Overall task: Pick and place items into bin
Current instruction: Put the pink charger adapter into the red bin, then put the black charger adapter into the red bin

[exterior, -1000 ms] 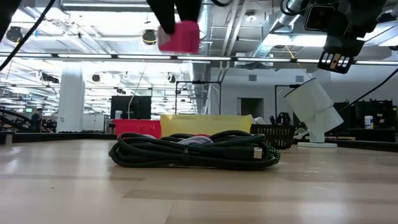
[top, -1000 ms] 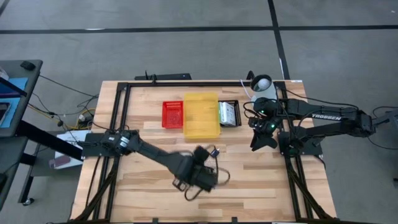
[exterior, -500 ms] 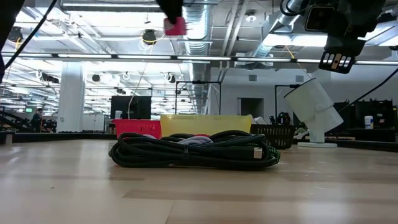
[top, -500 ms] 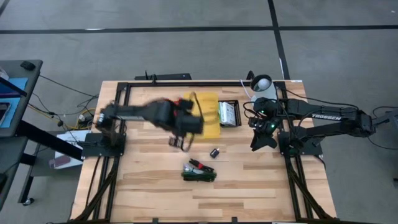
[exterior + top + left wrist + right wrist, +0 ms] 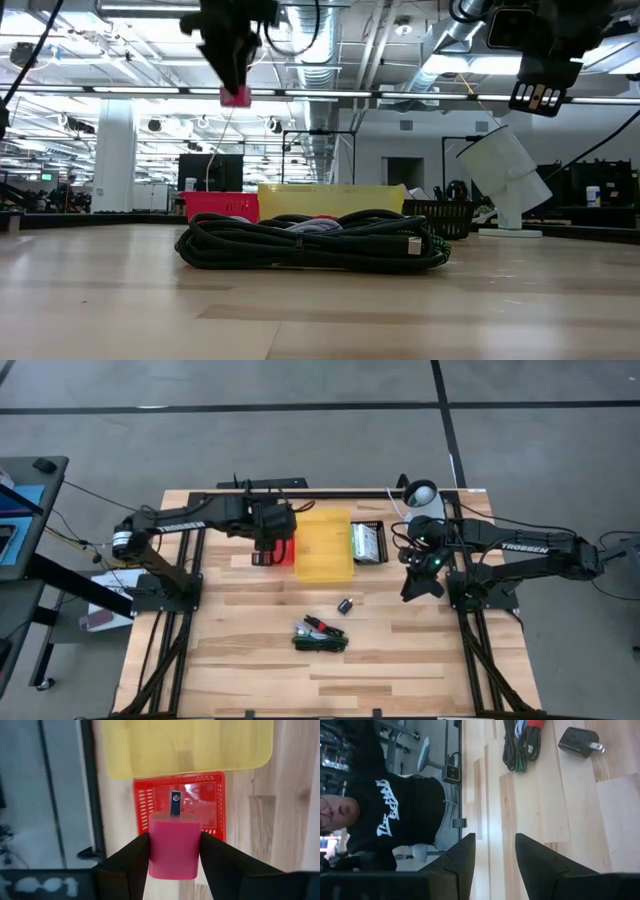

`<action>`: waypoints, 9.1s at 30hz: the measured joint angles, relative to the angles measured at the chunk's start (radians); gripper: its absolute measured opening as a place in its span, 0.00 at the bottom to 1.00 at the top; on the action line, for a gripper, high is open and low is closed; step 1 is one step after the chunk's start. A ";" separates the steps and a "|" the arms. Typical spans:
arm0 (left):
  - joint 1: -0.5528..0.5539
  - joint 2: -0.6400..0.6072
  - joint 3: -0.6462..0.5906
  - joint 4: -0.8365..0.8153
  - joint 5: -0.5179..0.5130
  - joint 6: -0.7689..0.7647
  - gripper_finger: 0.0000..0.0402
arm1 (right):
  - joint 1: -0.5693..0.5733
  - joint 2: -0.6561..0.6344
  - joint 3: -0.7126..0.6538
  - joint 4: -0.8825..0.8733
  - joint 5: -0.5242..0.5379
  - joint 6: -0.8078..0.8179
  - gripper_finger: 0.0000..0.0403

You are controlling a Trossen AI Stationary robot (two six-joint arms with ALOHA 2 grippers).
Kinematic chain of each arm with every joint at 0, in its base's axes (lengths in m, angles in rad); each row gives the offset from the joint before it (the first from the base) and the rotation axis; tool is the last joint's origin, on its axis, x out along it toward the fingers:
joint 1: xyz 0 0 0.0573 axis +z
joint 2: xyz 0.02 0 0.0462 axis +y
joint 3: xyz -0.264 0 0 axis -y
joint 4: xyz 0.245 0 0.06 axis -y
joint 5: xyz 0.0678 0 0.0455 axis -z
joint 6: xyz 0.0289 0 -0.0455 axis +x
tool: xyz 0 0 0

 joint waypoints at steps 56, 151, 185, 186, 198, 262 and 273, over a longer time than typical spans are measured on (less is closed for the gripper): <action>0.151 -0.084 -0.238 0.104 0.118 -0.171 0.55 | 0.001 0.000 0.000 0.425 0.277 0.146 0.33; 0.093 -0.639 -0.237 0.198 0.156 -0.258 0.55 | 0.386 0.780 0.570 -0.110 0.967 -0.894 0.66; 0.093 -0.639 -0.237 0.162 0.182 -0.300 0.55 | 0.411 0.912 0.557 -0.032 0.859 -0.868 0.66; 0.093 -0.639 -0.237 0.163 0.182 -0.303 0.55 | 0.411 0.911 0.557 -0.028 0.859 -0.869 0.66; 0.093 -0.639 -0.237 0.145 0.183 -0.310 0.55 | 0.411 0.940 0.558 0.002 0.835 -0.876 0.66; 0.093 -0.639 -0.237 0.134 0.182 -0.328 0.55 | 0.296 1.025 0.629 -0.094 0.628 -0.781 0.40; 0.093 -0.639 -0.237 0.134 0.181 -0.342 0.55 | 0.294 1.025 0.730 -0.164 0.630 -0.778 0.34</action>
